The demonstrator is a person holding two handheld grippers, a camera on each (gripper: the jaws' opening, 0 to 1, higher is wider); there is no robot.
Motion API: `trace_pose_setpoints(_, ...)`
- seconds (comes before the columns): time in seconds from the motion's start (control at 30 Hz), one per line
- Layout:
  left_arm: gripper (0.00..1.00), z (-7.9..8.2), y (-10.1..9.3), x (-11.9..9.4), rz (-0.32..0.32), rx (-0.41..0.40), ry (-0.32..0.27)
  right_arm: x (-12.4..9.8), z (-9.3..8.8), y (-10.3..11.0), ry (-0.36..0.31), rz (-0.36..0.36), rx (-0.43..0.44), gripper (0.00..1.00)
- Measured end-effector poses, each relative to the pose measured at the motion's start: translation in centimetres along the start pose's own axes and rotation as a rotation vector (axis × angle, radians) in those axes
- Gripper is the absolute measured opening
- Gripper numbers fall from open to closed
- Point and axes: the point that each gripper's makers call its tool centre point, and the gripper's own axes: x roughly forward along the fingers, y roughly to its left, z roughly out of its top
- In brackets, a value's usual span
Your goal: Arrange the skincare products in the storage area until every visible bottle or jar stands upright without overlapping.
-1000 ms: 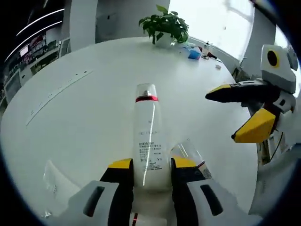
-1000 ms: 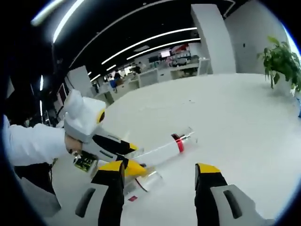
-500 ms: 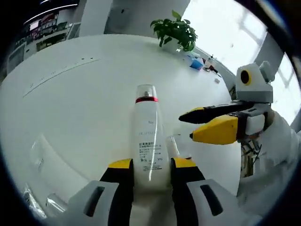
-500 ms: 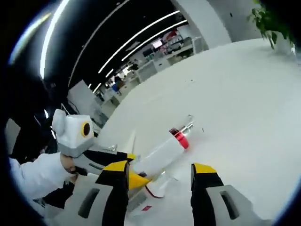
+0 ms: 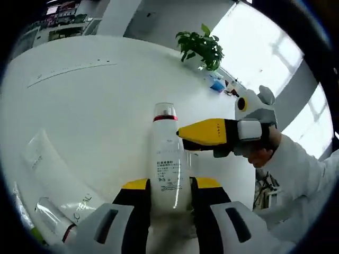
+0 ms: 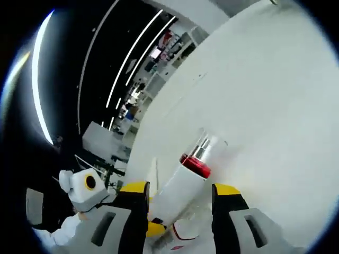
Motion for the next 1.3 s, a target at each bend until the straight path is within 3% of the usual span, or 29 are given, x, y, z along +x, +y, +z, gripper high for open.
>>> trace_pose_setpoints(0.1,0.26,0.0,-0.1,-0.1,-0.014,-0.012,-0.002,0.1,0.1,0.3,-0.001,0.023,0.069,0.49)
trace_pose_setpoints(0.4,0.26,0.5,-0.8,-0.8,-0.024,-0.023,-0.044,0.6,0.2,0.2,-0.002,0.032,0.147,0.44)
trace_pose_setpoints(0.53,0.26,0.4,-0.8,-0.9,-0.007,0.031,-0.052,1.1,0.3,-0.4,-0.011,0.026,0.237,0.37)
trace_pose_setpoints(0.67,0.26,0.3,-0.7,-1.0,0.012,0.06,-0.048,1.5,0.2,-0.8,-0.017,0.03,0.25,0.32)
trace_pose_setpoints(0.97,0.26,-0.6,-0.1,-1.0,0.031,0.104,-0.02,2.1,0.2,-1.2,-0.03,0.017,0.222,0.21)
trace_pose_setpoints(1.07,0.26,-1.5,0.2,-0.8,0.036,0.161,0.019,2.2,0.0,-1.0,-0.02,0.008,0.15,0.2)
trace_pose_setpoints(1.13,0.26,-1.7,0.4,-0.7,0.035,0.143,0.022,2.2,0.2,-0.7,-0.021,0.016,0.126,0.2)
trace_pose_setpoints(1.17,0.26,-1.9,0.3,-0.7,0.029,0.143,0.022,2.3,0.4,-0.5,-0.035,0.028,0.062,0.2)
trace_pose_setpoints(1.3,0.26,-1.2,0.1,-1.1,-0.003,0.135,0.002,2.1,0.9,0.7,-0.053,0.05,-0.008,0.2)
